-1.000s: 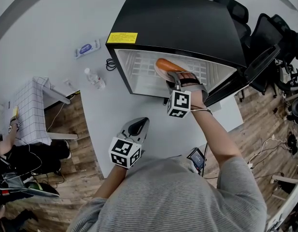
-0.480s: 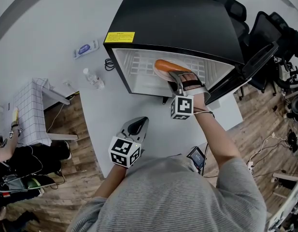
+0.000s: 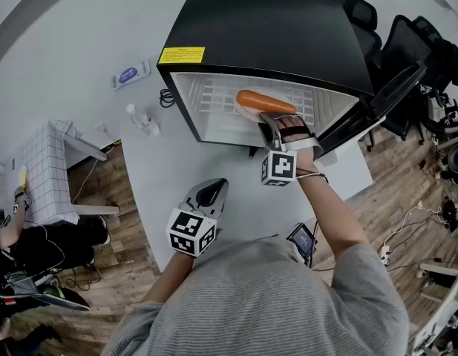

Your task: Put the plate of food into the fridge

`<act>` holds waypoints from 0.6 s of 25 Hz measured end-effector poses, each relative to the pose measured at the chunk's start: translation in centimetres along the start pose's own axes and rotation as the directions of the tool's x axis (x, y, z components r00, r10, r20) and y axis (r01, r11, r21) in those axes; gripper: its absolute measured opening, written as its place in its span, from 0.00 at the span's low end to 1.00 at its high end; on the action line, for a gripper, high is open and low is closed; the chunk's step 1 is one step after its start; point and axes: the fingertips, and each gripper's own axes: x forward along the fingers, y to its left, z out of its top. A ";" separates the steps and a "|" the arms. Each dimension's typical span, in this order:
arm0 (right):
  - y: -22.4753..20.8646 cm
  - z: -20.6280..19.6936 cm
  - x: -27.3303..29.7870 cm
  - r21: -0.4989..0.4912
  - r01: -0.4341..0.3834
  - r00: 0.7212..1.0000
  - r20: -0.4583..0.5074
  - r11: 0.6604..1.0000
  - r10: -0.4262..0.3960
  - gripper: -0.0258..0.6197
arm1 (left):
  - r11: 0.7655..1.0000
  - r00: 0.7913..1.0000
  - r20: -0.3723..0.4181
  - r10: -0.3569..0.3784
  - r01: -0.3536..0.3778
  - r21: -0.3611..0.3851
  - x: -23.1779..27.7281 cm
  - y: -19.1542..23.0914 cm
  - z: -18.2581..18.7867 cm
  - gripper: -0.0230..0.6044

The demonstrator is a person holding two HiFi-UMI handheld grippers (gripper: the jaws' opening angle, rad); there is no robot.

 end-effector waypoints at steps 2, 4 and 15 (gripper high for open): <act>0.6 -0.1 0.0 -0.016 -0.008 1.000 -0.013 1.000 0.008 0.14 | 1.000 1.000 -0.001 -0.001 0.001 0.000 0.0 -0.1 0.0 0.05; 0.8 -0.3 -0.1 -0.027 0.001 1.000 -0.019 1.000 -0.001 0.10 | 1.000 1.000 0.000 -0.002 0.002 -0.001 0.0 0.0 0.0 0.05; 0.2 -0.6 0.5 -0.005 0.008 1.000 -0.028 1.000 -0.008 0.08 | 1.000 1.000 -0.007 0.001 -0.001 -0.009 0.1 0.2 -0.2 0.05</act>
